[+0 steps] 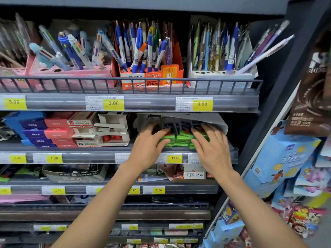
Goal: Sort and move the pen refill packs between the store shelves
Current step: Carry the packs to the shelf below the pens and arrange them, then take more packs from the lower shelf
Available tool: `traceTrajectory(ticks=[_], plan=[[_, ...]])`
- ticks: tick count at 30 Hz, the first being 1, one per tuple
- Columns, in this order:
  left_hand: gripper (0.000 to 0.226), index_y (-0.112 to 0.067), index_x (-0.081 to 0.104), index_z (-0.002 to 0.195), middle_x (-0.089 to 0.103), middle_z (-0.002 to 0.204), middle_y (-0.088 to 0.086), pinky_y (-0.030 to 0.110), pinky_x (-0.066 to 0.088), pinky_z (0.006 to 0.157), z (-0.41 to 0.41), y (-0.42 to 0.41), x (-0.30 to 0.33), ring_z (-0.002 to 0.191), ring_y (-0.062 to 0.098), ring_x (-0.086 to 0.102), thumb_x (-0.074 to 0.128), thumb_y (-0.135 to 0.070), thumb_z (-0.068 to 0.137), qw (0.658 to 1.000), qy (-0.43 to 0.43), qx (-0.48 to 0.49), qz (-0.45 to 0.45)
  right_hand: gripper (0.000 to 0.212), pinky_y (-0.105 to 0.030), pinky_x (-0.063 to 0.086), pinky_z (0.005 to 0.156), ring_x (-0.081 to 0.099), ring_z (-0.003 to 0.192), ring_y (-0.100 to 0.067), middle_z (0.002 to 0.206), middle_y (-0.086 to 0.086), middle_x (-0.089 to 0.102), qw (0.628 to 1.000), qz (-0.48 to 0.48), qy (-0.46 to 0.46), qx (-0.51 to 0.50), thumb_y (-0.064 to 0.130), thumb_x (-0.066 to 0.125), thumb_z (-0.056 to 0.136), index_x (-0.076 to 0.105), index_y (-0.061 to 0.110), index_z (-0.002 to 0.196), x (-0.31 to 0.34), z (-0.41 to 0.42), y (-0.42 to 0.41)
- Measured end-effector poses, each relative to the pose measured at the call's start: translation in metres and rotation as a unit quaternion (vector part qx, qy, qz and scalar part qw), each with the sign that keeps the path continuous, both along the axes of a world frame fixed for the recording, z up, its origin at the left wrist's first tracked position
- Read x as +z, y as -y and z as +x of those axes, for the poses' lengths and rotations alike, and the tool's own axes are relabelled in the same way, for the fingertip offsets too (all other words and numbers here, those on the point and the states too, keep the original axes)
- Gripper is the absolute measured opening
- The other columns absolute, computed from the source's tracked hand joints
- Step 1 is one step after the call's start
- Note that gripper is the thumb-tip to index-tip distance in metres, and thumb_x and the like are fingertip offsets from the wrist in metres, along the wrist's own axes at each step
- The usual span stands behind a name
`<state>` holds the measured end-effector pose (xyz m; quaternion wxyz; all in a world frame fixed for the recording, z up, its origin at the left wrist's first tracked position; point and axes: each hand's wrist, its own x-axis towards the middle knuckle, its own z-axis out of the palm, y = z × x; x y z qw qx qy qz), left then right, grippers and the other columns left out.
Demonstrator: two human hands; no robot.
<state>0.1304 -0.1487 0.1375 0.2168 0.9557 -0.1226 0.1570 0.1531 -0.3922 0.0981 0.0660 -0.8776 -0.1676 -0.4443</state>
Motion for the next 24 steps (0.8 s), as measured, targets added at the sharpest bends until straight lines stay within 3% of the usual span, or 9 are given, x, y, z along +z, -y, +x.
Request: traceTrajectory(ticks=[3,7,9,11,13,15,18,24], plan=[[0.036,-0.023,0.068,0.138,0.069,0.120,0.016,0.047,0.052,0.090,0.002,0.007,-0.003,0.107,0.040,0.062,0.053,-0.035,0.108,1.000,0.005,-0.011,-0.016,0.031,-0.052,0.043,0.095,0.055,0.118,-0.035,0.129,-0.011,0.062,1.000,-0.009,0.005,-0.001,0.036,0.047,0.108,0.066,0.026,0.130,0.001,0.000,-0.004],[0.032,-0.021,0.072,0.134,0.073,0.123,0.012,0.046,0.055,0.087,0.004,0.012,-0.002,0.107,0.038,0.066,0.056,-0.030,0.107,0.999,0.027,-0.019,-0.026,0.026,-0.054,0.046,0.092,0.063,0.098,-0.036,0.105,-0.008,0.070,1.000,0.023,0.003,-0.010,0.033,0.051,0.104,0.074,0.023,0.111,0.005,-0.003,-0.010],[0.033,-0.020,0.069,0.137,0.069,0.134,0.012,0.047,0.052,0.095,0.004,0.016,-0.003,0.117,0.039,0.064,0.056,-0.029,0.107,0.999,0.037,-0.015,-0.027,0.028,-0.054,0.046,0.093,0.063,0.099,-0.037,0.106,-0.009,0.071,0.999,0.028,-0.017,-0.007,0.033,0.049,0.104,0.074,0.021,0.111,0.007,-0.004,-0.010],[0.038,-0.021,0.064,0.143,0.059,0.150,0.012,0.055,0.040,0.111,-0.001,0.018,-0.004,0.139,0.039,0.052,0.056,-0.031,0.107,0.998,0.058,0.011,-0.012,0.027,-0.055,0.044,0.096,0.061,0.106,-0.038,0.113,-0.011,0.069,0.999,0.036,-0.034,0.006,0.030,0.051,0.104,0.072,0.018,0.116,0.007,-0.006,-0.008],[0.038,-0.016,0.064,0.142,0.058,0.148,0.017,0.063,0.034,0.115,-0.013,0.016,-0.008,0.144,0.040,0.045,0.061,-0.026,0.105,0.993,0.113,0.033,-0.020,0.026,-0.057,0.041,0.101,0.056,0.115,-0.041,0.121,-0.018,0.064,0.997,0.070,-0.019,0.023,0.022,0.057,0.101,0.071,0.011,0.120,0.003,-0.010,-0.007],[0.034,-0.009,0.067,0.136,0.060,0.139,0.021,0.062,0.039,0.114,-0.028,0.003,-0.015,0.137,0.043,0.051,0.064,-0.017,0.103,0.980,0.179,0.049,-0.068,0.026,-0.054,0.041,0.104,0.053,0.118,-0.044,0.123,-0.025,0.060,0.992,0.120,0.021,0.036,0.014,0.060,0.097,0.071,0.004,0.118,-0.006,-0.019,-0.006],[0.029,-0.003,0.071,0.124,0.061,0.133,0.019,0.045,0.047,0.106,-0.068,-0.043,-0.034,0.128,0.036,0.056,0.056,-0.018,0.104,0.961,0.228,0.104,-0.119,0.022,-0.048,0.042,0.095,0.054,0.108,-0.041,0.115,-0.022,0.057,0.980,0.166,0.053,0.091,0.012,0.058,0.097,0.071,0.001,0.111,-0.023,-0.039,-0.031],[0.027,-0.008,0.073,0.116,0.063,0.116,0.005,0.040,0.054,0.087,-0.178,-0.190,-0.091,0.108,0.021,0.059,0.052,-0.022,0.105,0.945,0.124,0.263,-0.150,0.019,-0.043,0.049,0.081,0.057,0.095,-0.033,0.103,-0.015,0.062,0.941,0.135,-0.086,0.298,0.012,0.058,0.097,0.071,0.001,0.104,-0.063,-0.098,-0.192]])
